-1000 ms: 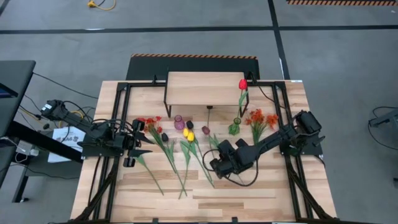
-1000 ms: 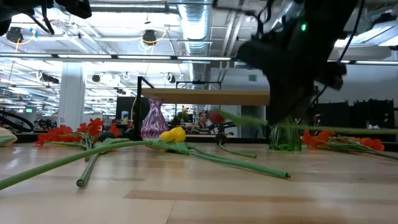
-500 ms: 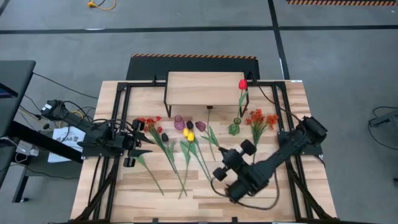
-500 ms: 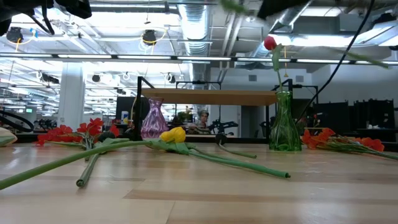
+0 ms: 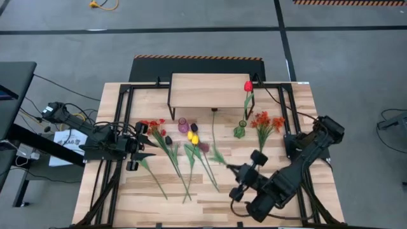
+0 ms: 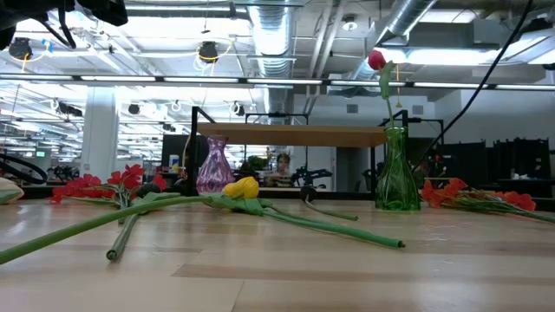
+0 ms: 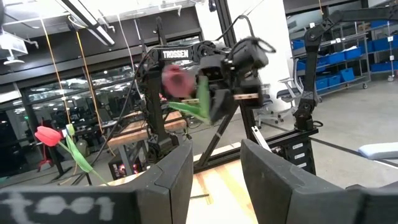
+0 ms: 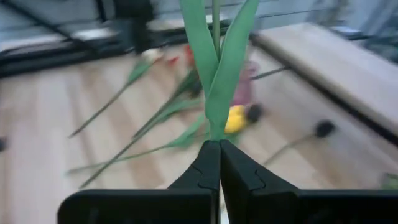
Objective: Pick and place flowers into a vace then onto a shelf
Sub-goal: Put the dark red tulip into the green vase
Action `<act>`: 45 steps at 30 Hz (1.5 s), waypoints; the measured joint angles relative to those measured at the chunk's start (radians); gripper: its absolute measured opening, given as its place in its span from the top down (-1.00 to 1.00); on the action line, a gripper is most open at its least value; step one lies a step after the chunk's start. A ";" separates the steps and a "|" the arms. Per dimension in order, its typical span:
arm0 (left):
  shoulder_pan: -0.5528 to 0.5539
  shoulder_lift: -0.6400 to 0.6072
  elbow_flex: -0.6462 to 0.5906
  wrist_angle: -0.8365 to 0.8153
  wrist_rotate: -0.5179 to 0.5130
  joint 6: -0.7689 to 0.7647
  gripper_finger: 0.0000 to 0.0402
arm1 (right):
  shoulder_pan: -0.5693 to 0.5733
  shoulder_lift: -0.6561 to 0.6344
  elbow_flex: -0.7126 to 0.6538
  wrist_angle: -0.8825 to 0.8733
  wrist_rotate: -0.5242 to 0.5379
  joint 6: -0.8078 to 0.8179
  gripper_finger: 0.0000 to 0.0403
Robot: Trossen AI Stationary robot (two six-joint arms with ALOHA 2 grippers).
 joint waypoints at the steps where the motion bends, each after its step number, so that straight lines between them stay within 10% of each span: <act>1: 0.000 0.000 0.000 0.000 0.000 0.000 0.37 | -0.008 0.000 0.000 0.058 -0.031 -0.073 1.00; 11: 0.000 0.000 0.000 0.000 0.000 0.000 0.37 | -0.096 0.000 0.000 0.607 -0.300 -0.784 1.00; 20: 0.000 0.000 0.000 0.000 0.000 0.001 0.37 | -0.146 -0.013 -0.002 0.766 -0.356 -1.223 1.00; 32: 0.000 0.000 0.000 -0.001 0.000 0.001 0.37 | -0.293 -0.173 -0.044 0.697 -0.636 -1.261 1.00; 45: 0.000 0.000 0.000 -0.003 0.000 0.001 0.37 | -0.333 -0.579 -0.676 1.256 -0.557 -1.291 1.00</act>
